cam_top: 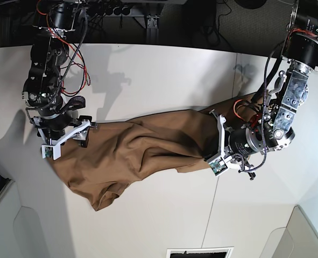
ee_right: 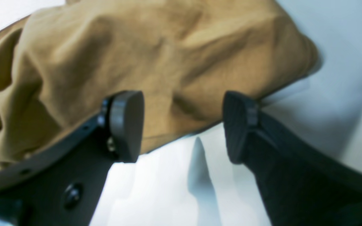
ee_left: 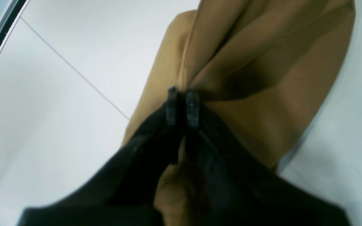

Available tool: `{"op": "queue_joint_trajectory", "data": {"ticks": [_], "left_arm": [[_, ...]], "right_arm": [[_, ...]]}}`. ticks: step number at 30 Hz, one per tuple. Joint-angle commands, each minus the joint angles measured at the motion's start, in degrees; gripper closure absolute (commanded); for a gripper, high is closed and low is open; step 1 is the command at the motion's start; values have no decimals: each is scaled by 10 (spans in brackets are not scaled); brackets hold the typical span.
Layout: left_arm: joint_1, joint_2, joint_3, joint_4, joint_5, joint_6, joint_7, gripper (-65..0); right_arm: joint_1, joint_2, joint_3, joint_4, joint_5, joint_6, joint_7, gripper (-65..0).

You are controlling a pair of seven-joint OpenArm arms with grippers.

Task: Layout the t-shirt on the table in an organized manner, then fold the t-shirt properly
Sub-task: 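Regrasp the shirt end with the left gripper and pull it taut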

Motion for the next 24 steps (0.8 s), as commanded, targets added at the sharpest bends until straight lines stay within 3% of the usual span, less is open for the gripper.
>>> {"op": "queue_joint_trajectory", "data": {"ticks": [1,4,8,12,14,18,19,24], "left_arm": [[-26,-7,-6,9,-4,3,-11,0],[-51,-7,-6,9,-3,3,-14,0],[-85,-6,-6,-3,23,47,-43,-1],[-123,2,-6,-69,30,47,-90,-10],[-145,16,-6,-113,41,47,-118,-92],[-190,42,-6,-193,48,47,-200,-348],[-202,48,-6,-210,48,47,-207,-382],[-230,63,-6,-250,45,47,-184,-387]], "right_arm": [[10,0,0,11,5,0,15,-388],[10,0,0,11,4,0,15,-388],[9,0,0,11,5,0,13,-388],[9,0,0,10,5,0,13,-388],[9,0,0,10,5,0,12,-388],[9,0,0,10,5,0,9,-388],[9,0,0,10,5,0,7,-388],[9,0,0,10,5,-8,5,-388]]}}
